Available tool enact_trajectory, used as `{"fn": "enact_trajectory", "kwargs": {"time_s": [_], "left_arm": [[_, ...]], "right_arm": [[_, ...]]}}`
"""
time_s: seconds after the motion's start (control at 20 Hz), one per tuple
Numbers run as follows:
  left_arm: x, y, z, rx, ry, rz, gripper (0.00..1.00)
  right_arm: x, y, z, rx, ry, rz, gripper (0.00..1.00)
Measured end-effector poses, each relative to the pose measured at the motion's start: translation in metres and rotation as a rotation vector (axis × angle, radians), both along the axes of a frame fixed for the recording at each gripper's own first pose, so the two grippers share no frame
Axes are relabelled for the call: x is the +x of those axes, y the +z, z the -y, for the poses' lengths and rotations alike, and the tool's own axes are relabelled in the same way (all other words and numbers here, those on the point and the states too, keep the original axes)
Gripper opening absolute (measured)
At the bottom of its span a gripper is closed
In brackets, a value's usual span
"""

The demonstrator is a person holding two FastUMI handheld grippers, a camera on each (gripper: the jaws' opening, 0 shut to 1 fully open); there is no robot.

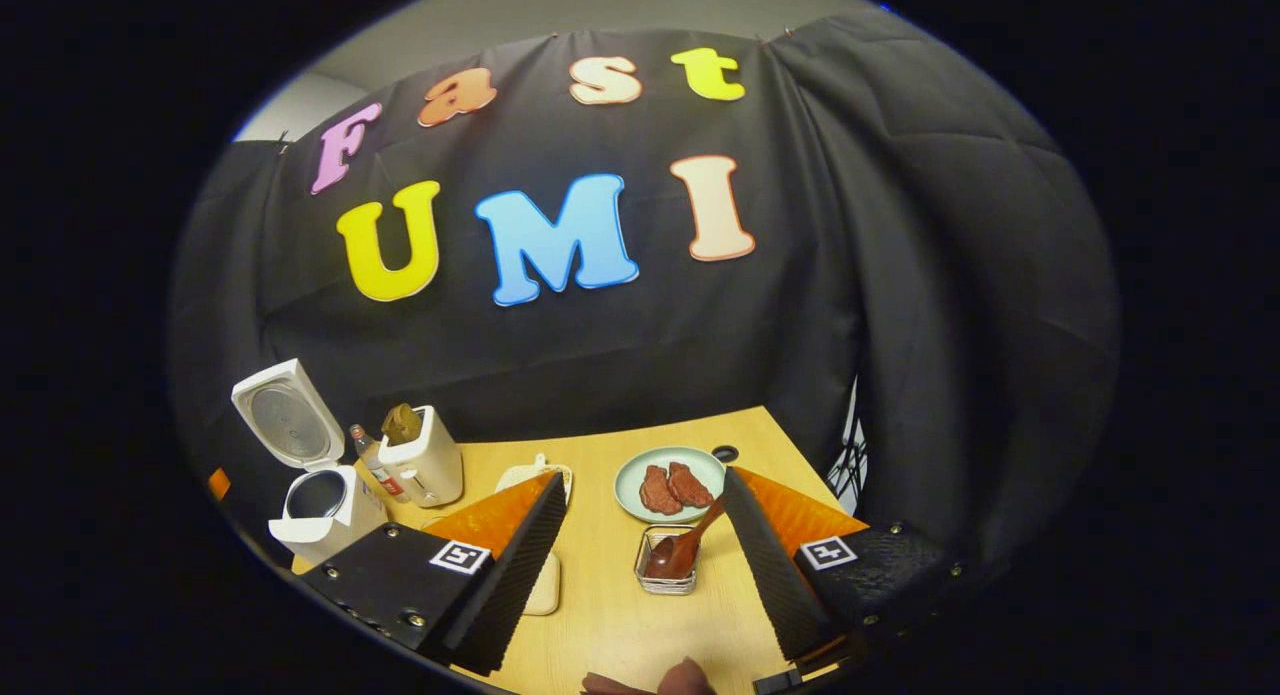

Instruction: Close the left gripper, press the button to open the rice cooker; take a wooden spoon from the chopstick holder with the right hand, scoop a spoonful of rice and pour it into the rice cooker, then put the wooden spoon back into the chopstick holder.

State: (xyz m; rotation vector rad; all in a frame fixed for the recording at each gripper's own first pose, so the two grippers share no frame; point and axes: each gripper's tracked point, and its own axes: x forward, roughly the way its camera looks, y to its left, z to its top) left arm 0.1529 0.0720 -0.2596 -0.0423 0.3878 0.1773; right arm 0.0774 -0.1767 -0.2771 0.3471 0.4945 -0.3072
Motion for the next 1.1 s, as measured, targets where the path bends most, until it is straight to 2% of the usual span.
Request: {"fn": "enact_trajectory", "kwargs": {"time_s": [0.1,0.25,0.3,0.4,0.6,0.75,0.8,0.9,0.95,1.05,1.1], "left_arm": [[-0.013,-0.001,0.014,0.013,0.001,-0.022,0.61],[-0.034,-0.005,0.024,0.044,0.028,-0.048,0.7],[-0.04,-0.004,0.029,0.042,0.038,-0.058,0.78],[-0.05,-0.005,0.037,0.046,0.053,-0.073,0.83],[-0.068,-0.003,0.053,0.084,0.062,-0.108,0.81],[-0.076,0.001,0.064,0.123,0.041,-0.128,0.87],[-0.077,0.003,0.066,0.13,0.037,-0.132,0.87],[-0.083,0.004,0.07,0.135,0.031,-0.144,0.93],[-0.087,0.001,0.069,0.138,0.036,-0.153,0.96],[-0.094,-0.001,0.067,0.133,0.049,-0.171,0.96],[-0.097,-0.003,0.066,0.13,0.052,-0.178,0.96]], "right_arm": [[0.006,-0.036,0.019,0.064,-0.021,-0.033,0.97],[0.016,-0.083,0.037,0.11,-0.029,-0.077,0.97],[0.02,-0.098,0.041,0.12,-0.021,-0.09,0.98],[0.032,-0.124,0.044,0.135,-0.005,-0.11,0.98],[0.057,-0.166,0.048,0.169,0.008,-0.144,0.98],[0.069,-0.189,0.049,0.19,0.012,-0.156,0.97],[0.073,-0.196,0.048,0.197,0.014,-0.165,0.92],[0.077,-0.207,0.046,0.207,0.021,-0.182,0.94],[0.08,-0.214,0.042,0.219,0.027,-0.188,0.86],[0.083,-0.219,0.038,0.227,0.028,-0.199,0.8],[0.084,-0.223,0.039,0.225,0.023,-0.205,0.66]]}}
